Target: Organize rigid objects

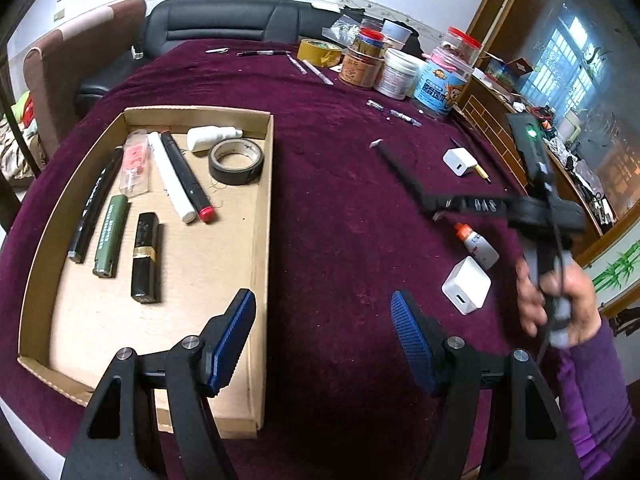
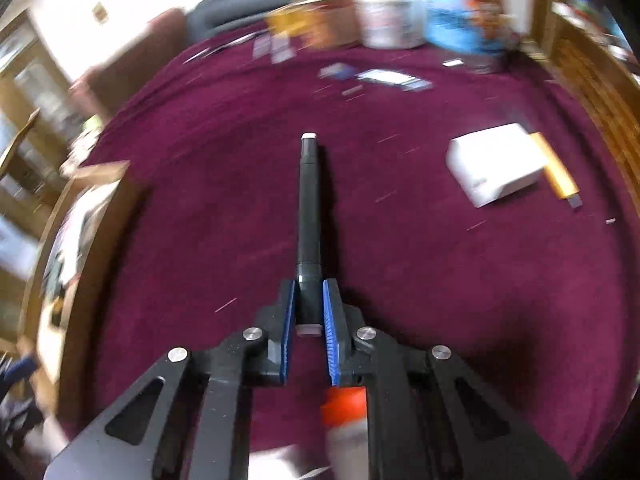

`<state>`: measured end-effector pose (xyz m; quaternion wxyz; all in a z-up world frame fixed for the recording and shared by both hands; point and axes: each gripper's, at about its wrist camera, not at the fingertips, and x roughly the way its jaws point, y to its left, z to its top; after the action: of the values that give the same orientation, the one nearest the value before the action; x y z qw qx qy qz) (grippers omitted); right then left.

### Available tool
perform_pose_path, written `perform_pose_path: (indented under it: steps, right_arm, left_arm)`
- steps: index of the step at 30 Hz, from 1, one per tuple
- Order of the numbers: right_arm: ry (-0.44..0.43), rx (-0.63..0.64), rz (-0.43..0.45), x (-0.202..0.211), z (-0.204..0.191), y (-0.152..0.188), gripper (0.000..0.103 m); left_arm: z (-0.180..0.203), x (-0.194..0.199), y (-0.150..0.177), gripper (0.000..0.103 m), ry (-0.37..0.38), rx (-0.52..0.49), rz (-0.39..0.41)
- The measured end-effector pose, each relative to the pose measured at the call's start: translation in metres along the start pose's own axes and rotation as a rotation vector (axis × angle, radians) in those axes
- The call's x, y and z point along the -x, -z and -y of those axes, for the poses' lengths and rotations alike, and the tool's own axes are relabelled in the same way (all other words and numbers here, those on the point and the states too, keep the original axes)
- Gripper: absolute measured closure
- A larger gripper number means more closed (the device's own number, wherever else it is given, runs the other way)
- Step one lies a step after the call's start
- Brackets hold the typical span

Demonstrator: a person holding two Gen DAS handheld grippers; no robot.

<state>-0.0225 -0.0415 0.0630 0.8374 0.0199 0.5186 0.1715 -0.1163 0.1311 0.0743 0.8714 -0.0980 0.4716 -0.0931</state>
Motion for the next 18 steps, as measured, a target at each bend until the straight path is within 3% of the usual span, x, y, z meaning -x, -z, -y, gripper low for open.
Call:
perform_pose_path:
  steps: [2, 4, 6, 8, 10, 13, 16, 18]
  right_arm:
    - [-0.105, 0.017, -0.03, 0.007, -0.014, 0.012, 0.091]
    - [-0.164, -0.014, 0.005, 0.023, -0.013, 0.021, 0.088]
    - [-0.176, -0.061, 0.098, 0.044, -0.001, 0.025, 0.075]
    - [-0.099, -0.126, 0.237, 0.067, 0.019, 0.029, 0.044]
    - [-0.023, -0.18, 0.345, 0.082, 0.039, 0.032, 0.041]
    - [0.053, -0.247, 0.438, 0.088, 0.07, 0.036, 0.041]
    - [0.054, -0.326, 0.48, 0.081, 0.094, 0.049, 0.041]
    - [0.106, -0.375, 0.442, 0.072, 0.107, 0.057, 0.041]
  left_arm:
    - [0.004, 0.0, -0.002, 0.038, 0.003, -0.013, -0.002]
    - [0.01, -0.002, -0.003, 0.039, 0.007, -0.028, -0.007]
    - [0.016, -0.008, -0.005, 0.039, 0.012, -0.036, -0.019]
    - [0.022, -0.017, -0.009, 0.039, 0.011, -0.039, -0.033]
    - [0.03, -0.028, -0.013, 0.039, 0.014, -0.04, -0.047]
    - [0.038, -0.049, -0.021, 0.039, 0.029, -0.013, -0.086]
    - [0.043, -0.071, -0.033, 0.039, 0.022, 0.023, -0.114]
    - [0.046, -0.082, -0.04, 0.039, 0.009, 0.031, -0.105]
